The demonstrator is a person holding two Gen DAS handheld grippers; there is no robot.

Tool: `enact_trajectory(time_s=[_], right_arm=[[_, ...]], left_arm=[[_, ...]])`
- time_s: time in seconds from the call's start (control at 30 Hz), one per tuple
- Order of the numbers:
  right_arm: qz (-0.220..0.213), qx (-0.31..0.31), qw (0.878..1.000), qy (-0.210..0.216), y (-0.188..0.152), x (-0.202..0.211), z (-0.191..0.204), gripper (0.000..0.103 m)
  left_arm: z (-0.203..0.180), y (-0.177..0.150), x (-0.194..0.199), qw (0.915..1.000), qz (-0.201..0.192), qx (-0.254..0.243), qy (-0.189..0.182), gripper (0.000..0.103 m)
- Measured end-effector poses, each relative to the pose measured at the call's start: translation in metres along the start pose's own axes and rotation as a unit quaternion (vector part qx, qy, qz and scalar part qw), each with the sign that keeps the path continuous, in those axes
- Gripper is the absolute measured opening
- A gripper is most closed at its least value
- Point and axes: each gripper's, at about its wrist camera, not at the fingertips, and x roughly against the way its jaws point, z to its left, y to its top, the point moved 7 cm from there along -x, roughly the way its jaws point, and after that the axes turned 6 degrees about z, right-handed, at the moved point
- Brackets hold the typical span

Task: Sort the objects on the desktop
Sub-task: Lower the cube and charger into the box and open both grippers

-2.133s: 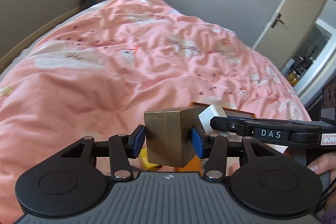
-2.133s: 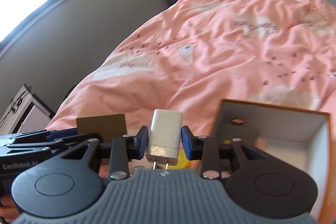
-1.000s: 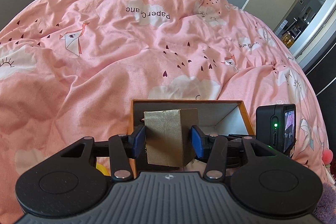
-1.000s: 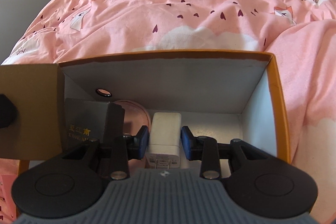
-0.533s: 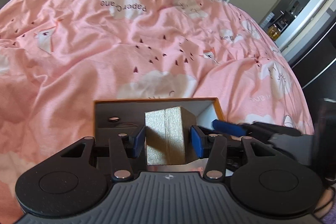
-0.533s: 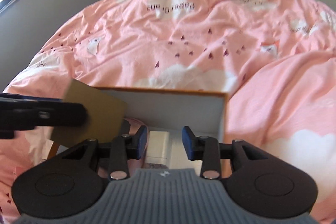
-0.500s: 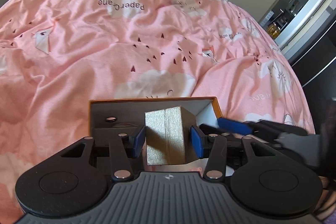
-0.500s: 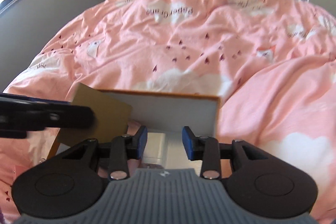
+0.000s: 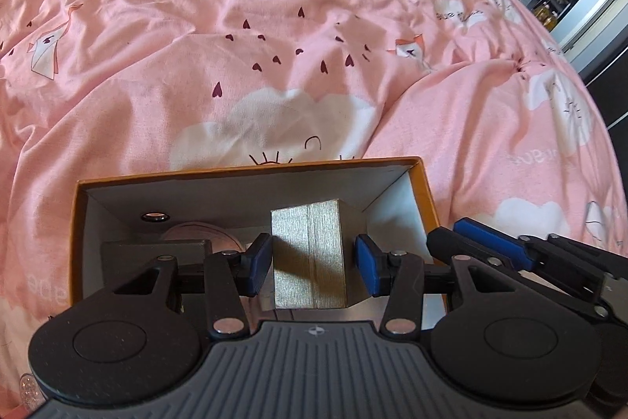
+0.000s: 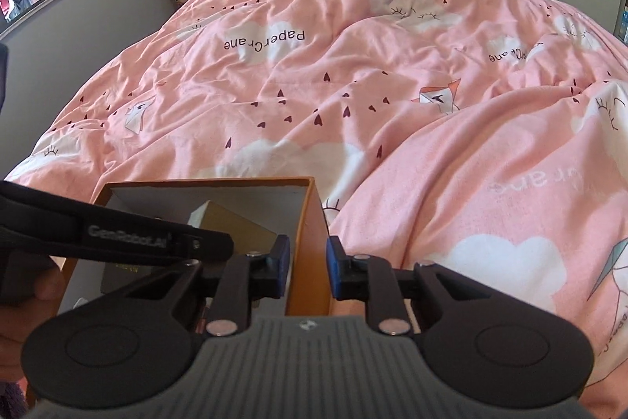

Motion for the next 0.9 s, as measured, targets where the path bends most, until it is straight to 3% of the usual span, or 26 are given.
enact_trajectory(time_s=[0.3,0.6,0.77,0.9], right_arm=[[-0.002,-0.019,0.999,0.029,-0.002,-0.002,-0.008,0.023],[0.002,-0.012,1.000,0.024,-0.006,-0.003,-0.007,0.023],[0.004,-0.006,1.000,0.016,-0.010,0.002,-0.004,0.023],[-0.008,0.004,1.000,0.008,-0.009,0.013,0.003,0.023]], left_arm=[[-0.003,0.000,-0.027,0.9989,0.022,0.022,0.036,0.054],[-0.006,0.004,-0.023,0.9993,0.025,0.029,-0.001,0.051],[-0.001,0.003,-0.002,0.9994,0.006,0.032,-0.015,0.051],[0.014,-0.001,0.030,0.9993,-0.029,0.025,-0.003,0.051]])
